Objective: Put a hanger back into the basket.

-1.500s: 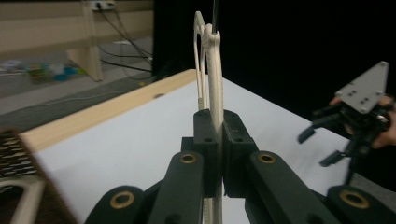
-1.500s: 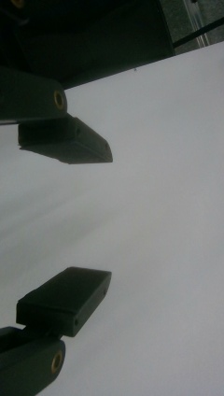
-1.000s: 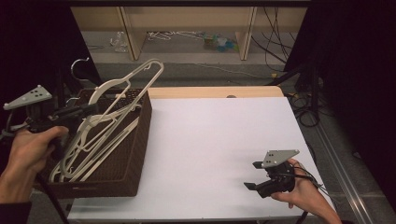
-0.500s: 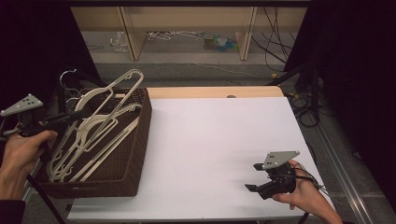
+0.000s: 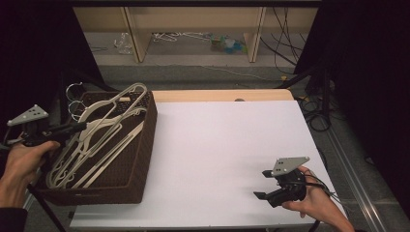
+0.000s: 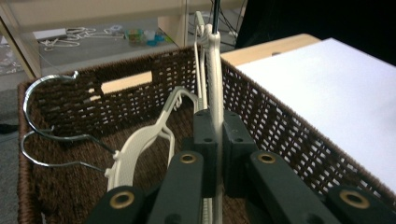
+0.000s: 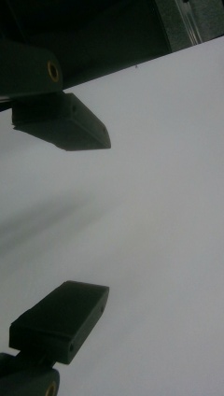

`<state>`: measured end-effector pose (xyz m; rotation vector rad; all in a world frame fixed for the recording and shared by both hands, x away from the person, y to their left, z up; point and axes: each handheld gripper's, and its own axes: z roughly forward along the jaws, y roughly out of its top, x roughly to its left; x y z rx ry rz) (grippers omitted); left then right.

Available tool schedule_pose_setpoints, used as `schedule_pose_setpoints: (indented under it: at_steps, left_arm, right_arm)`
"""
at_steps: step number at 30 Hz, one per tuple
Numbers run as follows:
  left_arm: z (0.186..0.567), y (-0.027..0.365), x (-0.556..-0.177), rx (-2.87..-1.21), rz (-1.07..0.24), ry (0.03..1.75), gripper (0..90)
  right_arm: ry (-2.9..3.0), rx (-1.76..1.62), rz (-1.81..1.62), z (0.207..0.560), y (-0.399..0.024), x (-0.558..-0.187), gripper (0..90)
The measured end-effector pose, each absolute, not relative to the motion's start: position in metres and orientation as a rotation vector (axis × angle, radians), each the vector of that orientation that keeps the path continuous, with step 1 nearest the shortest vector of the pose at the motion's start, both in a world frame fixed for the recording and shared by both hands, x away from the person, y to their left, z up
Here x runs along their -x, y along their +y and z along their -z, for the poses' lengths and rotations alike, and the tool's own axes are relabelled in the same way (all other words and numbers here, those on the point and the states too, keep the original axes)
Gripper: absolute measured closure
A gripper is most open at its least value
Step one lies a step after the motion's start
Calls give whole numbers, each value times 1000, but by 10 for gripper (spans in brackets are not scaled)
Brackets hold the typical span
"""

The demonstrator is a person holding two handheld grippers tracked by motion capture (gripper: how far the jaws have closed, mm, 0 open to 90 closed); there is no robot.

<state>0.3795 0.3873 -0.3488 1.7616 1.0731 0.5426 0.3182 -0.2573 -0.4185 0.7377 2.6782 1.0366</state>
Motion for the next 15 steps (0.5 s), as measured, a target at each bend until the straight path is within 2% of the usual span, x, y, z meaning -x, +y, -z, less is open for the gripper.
schedule_pose_setpoints:
  at_steps: [15]
  left_arm:
    - [370,383,-388,-1803,-449,1119,859]
  right_arm:
    - [2682,-735,-1037,420,-257,-319,254]
